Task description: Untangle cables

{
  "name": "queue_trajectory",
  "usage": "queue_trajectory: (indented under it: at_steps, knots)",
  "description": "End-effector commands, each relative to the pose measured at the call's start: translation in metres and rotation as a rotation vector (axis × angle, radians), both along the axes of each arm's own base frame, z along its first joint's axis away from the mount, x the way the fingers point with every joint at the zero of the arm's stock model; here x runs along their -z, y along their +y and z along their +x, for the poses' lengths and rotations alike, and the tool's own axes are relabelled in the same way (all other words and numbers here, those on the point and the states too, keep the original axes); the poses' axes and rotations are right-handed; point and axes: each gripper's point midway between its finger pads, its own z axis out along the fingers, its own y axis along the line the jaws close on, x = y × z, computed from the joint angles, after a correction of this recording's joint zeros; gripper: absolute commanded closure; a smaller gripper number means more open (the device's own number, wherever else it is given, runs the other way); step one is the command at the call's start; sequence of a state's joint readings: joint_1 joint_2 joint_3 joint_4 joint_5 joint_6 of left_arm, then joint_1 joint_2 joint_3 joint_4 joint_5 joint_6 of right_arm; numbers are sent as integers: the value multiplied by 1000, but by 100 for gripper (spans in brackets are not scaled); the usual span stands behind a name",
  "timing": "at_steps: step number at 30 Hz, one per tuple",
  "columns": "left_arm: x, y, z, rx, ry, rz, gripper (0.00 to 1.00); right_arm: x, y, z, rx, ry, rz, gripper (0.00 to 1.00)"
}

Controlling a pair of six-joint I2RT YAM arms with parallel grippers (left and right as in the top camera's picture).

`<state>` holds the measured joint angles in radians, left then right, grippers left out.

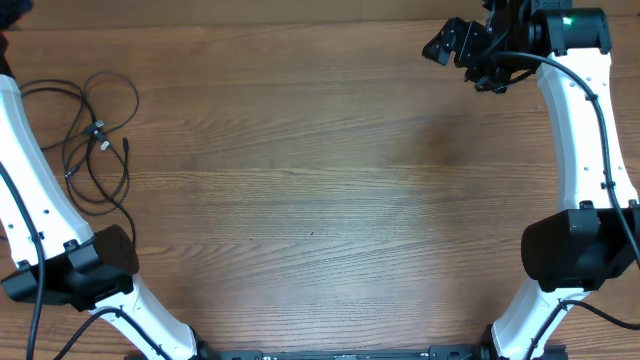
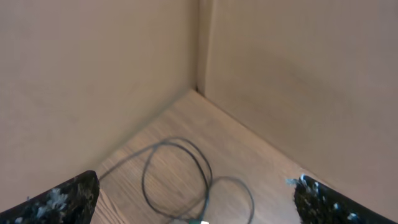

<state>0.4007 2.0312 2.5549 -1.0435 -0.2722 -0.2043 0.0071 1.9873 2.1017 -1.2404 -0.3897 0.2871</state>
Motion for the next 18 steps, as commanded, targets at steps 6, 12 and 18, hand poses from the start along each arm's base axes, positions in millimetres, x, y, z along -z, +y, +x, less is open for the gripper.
queue_trajectory:
  at_steps: [6,12,18]
  knots:
    - [-32,-118,-12,330,-29,-110,0,-9,10,-8,-121,-47,-49,0]
    - [-35,-200,-37,499,45,-122,0,-68,3,-30,-133,-161,-103,0]
    - [-57,-287,-76,755,58,-46,1,-137,2,-79,-127,-262,-107,0]
